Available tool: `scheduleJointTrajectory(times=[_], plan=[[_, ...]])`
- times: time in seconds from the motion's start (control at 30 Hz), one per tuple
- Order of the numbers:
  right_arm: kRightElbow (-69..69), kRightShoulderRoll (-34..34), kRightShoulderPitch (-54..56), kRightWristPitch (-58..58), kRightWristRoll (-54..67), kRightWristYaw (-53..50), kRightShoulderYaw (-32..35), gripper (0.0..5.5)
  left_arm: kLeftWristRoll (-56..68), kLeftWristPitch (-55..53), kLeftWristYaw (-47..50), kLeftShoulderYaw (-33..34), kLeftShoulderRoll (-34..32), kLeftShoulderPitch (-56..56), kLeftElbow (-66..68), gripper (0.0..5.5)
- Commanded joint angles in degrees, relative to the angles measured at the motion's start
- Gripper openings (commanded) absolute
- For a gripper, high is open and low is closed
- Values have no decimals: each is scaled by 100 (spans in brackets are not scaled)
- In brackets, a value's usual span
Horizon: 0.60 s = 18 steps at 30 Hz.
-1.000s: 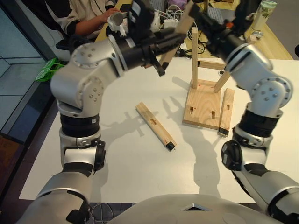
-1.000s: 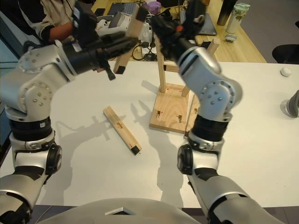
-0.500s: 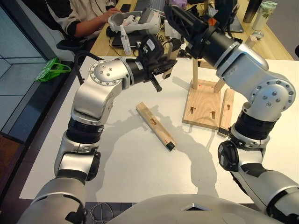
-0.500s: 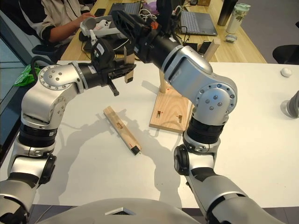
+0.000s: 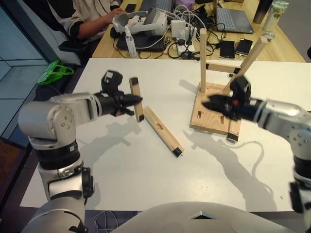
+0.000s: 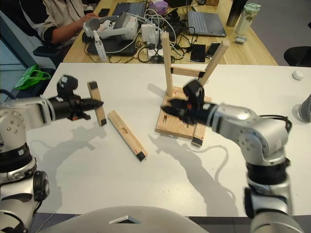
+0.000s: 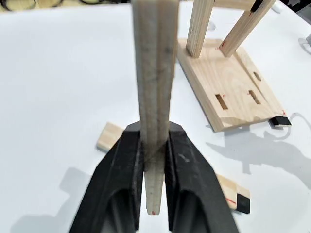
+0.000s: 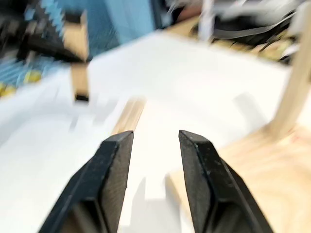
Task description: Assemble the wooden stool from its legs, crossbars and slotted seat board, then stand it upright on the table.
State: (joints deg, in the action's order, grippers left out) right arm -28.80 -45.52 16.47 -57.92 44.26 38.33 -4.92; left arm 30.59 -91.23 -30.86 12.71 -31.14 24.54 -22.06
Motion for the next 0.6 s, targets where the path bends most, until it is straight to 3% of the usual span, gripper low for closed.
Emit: scheduleJointTrajectory(times=[0.03,0.27,0.6], plan=[[-221,-575,-386,602,-353,1091,-500,175,-1,-115,316,-241,408,-276,185,40],[-323,-439,-668,1041,-756,1385,-816,175,-577,1062,711,-1262,742,38,1362,40],[-101,-207,-347,1084,-1045,1261,-729,175,-1615,3588,343,-2052,655,1440,4709,40]])
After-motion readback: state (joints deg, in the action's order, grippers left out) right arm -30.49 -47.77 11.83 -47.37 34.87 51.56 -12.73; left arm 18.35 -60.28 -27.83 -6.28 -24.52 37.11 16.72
